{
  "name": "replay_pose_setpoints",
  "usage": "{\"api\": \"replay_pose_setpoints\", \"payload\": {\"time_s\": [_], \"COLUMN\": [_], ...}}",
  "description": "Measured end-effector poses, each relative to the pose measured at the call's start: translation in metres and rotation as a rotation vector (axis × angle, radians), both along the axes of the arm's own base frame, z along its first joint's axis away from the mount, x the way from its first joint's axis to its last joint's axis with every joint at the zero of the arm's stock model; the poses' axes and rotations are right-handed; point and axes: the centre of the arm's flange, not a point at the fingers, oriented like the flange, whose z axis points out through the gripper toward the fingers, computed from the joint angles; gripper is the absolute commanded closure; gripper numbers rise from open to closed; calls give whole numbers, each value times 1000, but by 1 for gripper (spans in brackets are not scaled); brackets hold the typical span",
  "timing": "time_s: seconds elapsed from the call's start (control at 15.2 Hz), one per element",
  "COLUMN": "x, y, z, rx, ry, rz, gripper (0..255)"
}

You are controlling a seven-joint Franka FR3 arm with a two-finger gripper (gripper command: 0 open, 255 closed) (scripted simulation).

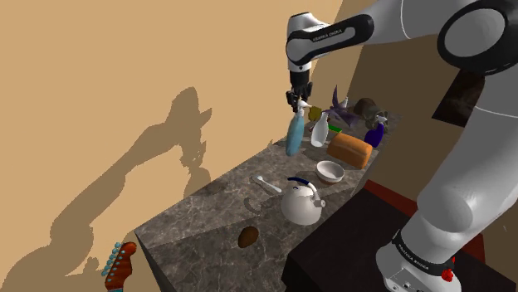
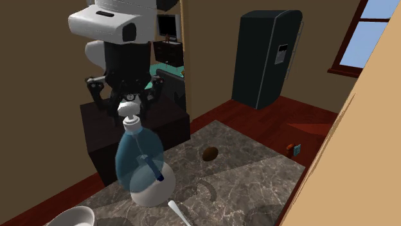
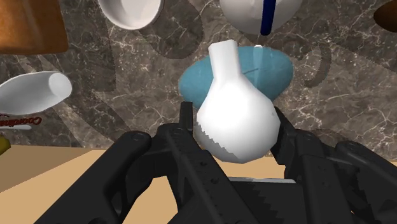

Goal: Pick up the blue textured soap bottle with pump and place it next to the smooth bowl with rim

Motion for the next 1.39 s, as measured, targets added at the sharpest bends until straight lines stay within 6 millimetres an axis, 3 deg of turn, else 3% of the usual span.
{"api": "replay_pose_setpoints", "payload": {"time_s": [1.39], "x": [43], "y": [-266], "z": [-67], "rx": [1], "ry": [0], "rz": [0], "gripper": [255]}}
